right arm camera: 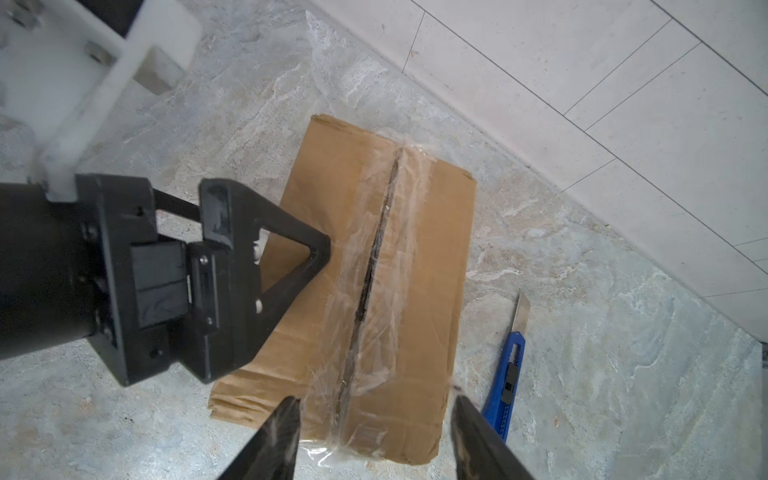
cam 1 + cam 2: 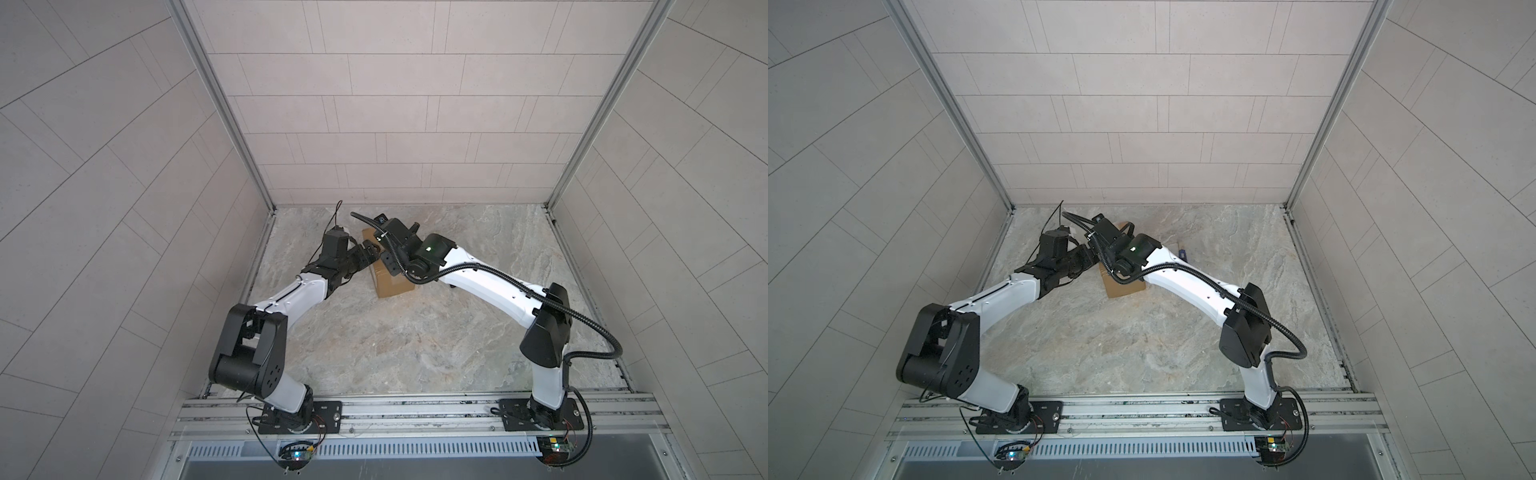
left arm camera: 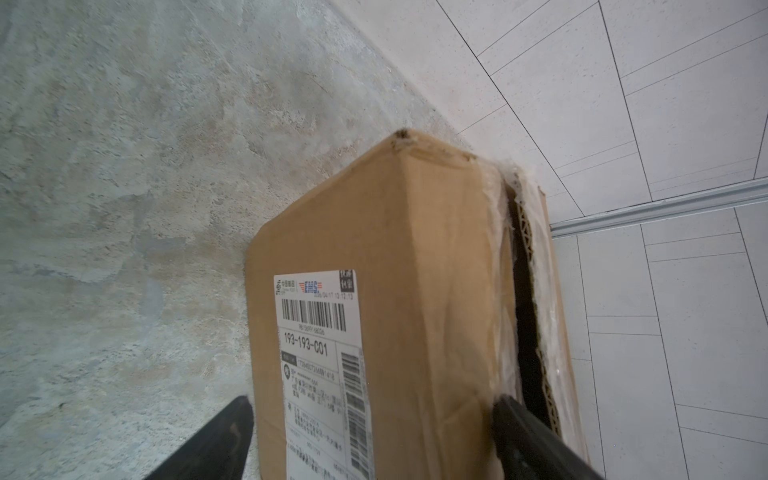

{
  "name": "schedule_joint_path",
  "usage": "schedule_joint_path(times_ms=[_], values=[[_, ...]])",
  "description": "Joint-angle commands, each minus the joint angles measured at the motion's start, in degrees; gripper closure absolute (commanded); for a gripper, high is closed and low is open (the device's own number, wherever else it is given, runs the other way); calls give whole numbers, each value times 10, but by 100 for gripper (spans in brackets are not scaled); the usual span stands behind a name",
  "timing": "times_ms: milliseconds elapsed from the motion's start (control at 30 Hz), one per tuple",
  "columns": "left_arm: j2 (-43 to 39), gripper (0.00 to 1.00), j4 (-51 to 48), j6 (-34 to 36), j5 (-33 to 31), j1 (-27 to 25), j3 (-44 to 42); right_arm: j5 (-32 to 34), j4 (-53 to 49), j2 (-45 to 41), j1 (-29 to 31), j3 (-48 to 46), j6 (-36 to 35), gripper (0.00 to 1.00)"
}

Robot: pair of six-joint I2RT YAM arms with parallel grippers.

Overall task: Unpack the express box
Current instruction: 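Grip the top flap edge and fold it open with the right gripper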

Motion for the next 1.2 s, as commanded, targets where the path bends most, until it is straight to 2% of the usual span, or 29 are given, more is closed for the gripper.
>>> schedule_joint_path(times_ms=[0, 100, 300, 600, 700, 867, 900, 1000, 1167], values=[[-7, 8, -31, 11, -16, -2, 0, 39, -45, 20, 8, 24, -12, 40], [-5, 8, -31, 12, -14, -2, -1, 68, -54, 38, 19, 35, -21, 40], [2, 8, -25, 11, -12, -2, -6, 182, -73, 77, 32, 54, -37, 40], [4, 8, -23, 12, -13, -2, -13, 235, -67, 108, 32, 56, -44, 43], [4, 8, -25, 10, -15, -2, -15, 236, -67, 111, 29, 59, -34, 53], [7, 8, -24, 10, -14, -1, -18, 227, -63, 100, 22, 59, -25, 86], [7, 8, -24, 10, -14, -2, -18, 218, -62, 95, 20, 58, -20, 90], [8, 8, -24, 10, -15, -2, -18, 203, -46, 75, 14, 46, -15, 98], [9, 8, -26, 11, -15, -1, -17, 177, -21, 44, -1, 26, -1, 100]])
